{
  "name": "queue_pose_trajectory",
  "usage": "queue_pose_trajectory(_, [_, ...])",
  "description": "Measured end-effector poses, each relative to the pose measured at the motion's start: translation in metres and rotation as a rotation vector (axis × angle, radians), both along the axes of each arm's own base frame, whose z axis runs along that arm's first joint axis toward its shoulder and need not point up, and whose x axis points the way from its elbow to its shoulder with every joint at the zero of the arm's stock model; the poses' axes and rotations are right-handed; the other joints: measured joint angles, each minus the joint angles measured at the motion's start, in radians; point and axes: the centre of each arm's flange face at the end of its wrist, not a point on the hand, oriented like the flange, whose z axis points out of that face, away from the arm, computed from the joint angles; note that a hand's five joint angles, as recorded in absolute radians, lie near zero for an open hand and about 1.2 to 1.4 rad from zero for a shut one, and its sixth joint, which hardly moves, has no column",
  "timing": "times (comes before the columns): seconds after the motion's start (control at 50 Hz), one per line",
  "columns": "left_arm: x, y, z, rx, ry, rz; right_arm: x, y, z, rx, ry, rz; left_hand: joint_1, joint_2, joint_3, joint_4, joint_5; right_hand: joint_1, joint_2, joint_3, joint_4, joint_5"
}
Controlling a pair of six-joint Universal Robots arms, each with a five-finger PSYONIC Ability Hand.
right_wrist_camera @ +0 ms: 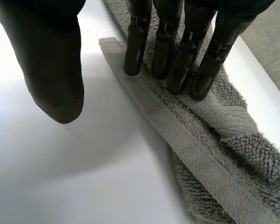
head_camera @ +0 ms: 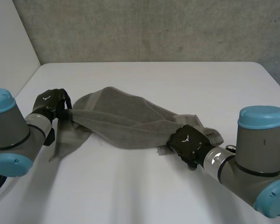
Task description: Fold the towel.
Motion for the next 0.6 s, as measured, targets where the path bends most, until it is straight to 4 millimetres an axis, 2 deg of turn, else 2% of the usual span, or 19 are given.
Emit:
queue_pose_trajectory(0.18, [-0.001, 0.001, -0.001, 0.004, 0.0, -0.004, 0.006, -0.016, 0.002, -0.069, -0.069, -0.046, 0.0, 0.0, 0.0, 0.0, 0.0, -0.003, 0.0, -0.001, 0.0, -0.003])
queue_pose_trajectory(0.34, [-0.003, 0.003, -0.003, 0.009, 0.0, -0.011, 0.018, -0.018, 0.003, -0.1, -0.115, -0.038, 0.0, 0.0, 0.0, 0.0, 0.0, -0.003, 0.0, -0.001, 0.0, -0.003])
queue_pose_trajectory(0.6, [-0.006, 0.005, -0.004, 0.012, -0.002, -0.019, 0.026, -0.023, -0.019, -0.081, -0.089, -0.045, 0.0, 0.0, 0.0, 0.0, 0.0, -0.003, 0.0, -0.001, 0.0, -0.002])
